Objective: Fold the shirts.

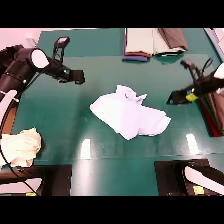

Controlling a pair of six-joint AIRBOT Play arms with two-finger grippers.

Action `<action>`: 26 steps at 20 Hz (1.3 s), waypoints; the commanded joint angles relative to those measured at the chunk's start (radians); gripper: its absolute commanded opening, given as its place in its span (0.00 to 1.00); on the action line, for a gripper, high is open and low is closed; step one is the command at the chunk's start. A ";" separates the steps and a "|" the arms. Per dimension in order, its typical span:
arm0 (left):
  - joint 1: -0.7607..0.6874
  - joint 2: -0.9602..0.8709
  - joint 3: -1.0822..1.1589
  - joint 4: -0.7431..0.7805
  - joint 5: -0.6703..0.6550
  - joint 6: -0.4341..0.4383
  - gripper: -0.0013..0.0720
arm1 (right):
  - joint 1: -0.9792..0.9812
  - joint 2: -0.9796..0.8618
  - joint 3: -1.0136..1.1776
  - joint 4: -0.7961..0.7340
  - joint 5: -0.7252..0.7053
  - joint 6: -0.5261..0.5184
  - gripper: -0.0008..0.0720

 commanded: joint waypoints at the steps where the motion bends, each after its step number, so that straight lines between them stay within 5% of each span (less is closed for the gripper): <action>1: 0.032 -0.046 -0.036 -0.090 -0.017 0.077 0.85 | -0.108 0.000 -0.190 0.009 -0.032 0.003 0.75; 6: 0.031 -0.107 -0.037 -0.211 -0.013 0.129 0.85 | -0.280 0.000 -0.380 0.134 -0.128 0.002 0.73; 13: 0.031 -0.140 -0.038 -0.251 -0.024 0.148 0.85 | -0.168 0.000 -0.469 0.276 -0.336 -0.029 0.68; 14: 0.031 -0.146 -0.038 -0.270 -0.027 0.152 0.85 | -0.143 0.000 -0.468 0.278 -0.359 -0.029 0.52; 16: 0.031 -0.167 -0.038 -0.325 -0.031 0.195 0.85 | -0.110 0.001 -0.445 0.249 -0.365 -0.032 0.04; 26: -0.104 -0.287 -0.037 -0.367 0.154 0.254 0.85 | -0.087 0.001 -0.300 0.235 -0.242 -0.032 0.04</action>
